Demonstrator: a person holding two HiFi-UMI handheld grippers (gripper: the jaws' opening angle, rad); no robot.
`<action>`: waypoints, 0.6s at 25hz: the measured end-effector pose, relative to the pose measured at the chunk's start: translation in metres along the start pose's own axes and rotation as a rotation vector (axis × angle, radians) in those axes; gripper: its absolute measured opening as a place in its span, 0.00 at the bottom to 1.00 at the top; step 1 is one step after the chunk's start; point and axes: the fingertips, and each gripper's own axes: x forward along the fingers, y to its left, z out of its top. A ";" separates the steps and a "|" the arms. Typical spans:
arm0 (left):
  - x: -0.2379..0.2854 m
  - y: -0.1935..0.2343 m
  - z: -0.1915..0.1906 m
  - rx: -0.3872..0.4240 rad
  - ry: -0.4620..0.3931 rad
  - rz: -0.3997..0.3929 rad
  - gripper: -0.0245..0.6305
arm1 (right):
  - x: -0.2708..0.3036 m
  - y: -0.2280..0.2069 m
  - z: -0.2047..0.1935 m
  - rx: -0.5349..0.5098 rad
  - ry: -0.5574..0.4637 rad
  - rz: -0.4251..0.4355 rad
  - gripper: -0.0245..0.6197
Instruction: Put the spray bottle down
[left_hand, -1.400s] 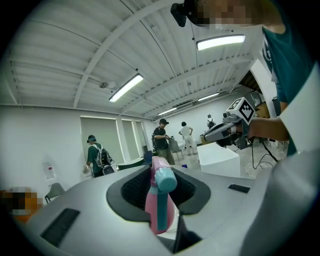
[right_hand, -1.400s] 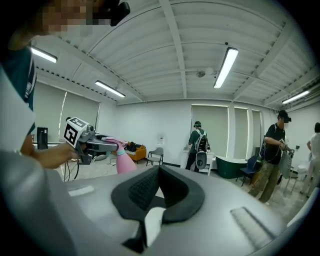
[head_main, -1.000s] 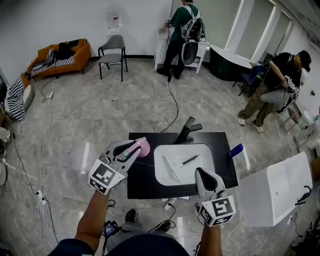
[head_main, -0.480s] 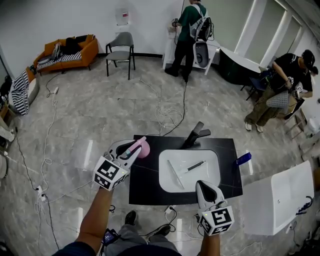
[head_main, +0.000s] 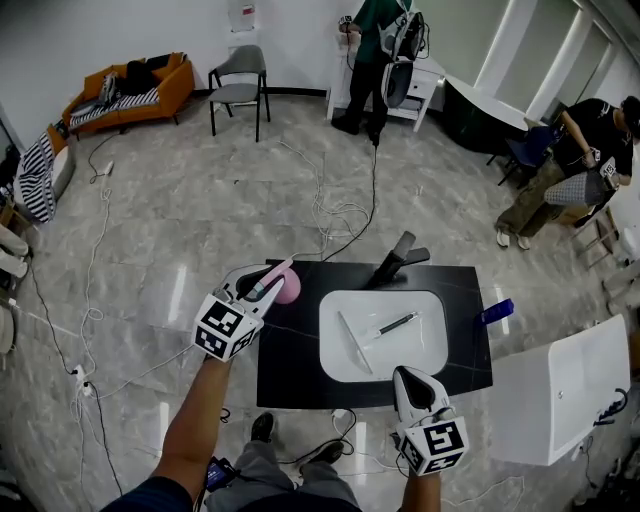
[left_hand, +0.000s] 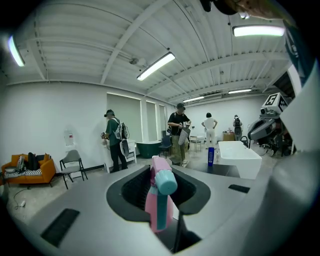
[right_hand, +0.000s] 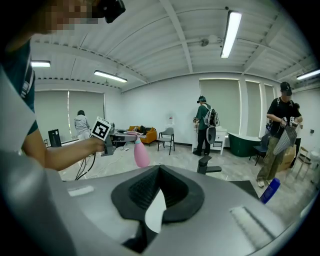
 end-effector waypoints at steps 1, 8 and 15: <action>0.005 0.003 -0.005 -0.007 0.004 0.000 0.17 | 0.003 -0.001 -0.001 0.002 0.003 -0.001 0.05; 0.035 0.025 -0.038 -0.043 0.041 0.012 0.17 | 0.027 -0.007 -0.018 0.016 0.032 0.006 0.05; 0.058 0.040 -0.068 -0.079 0.074 0.019 0.17 | 0.042 -0.016 -0.039 0.036 0.070 0.006 0.05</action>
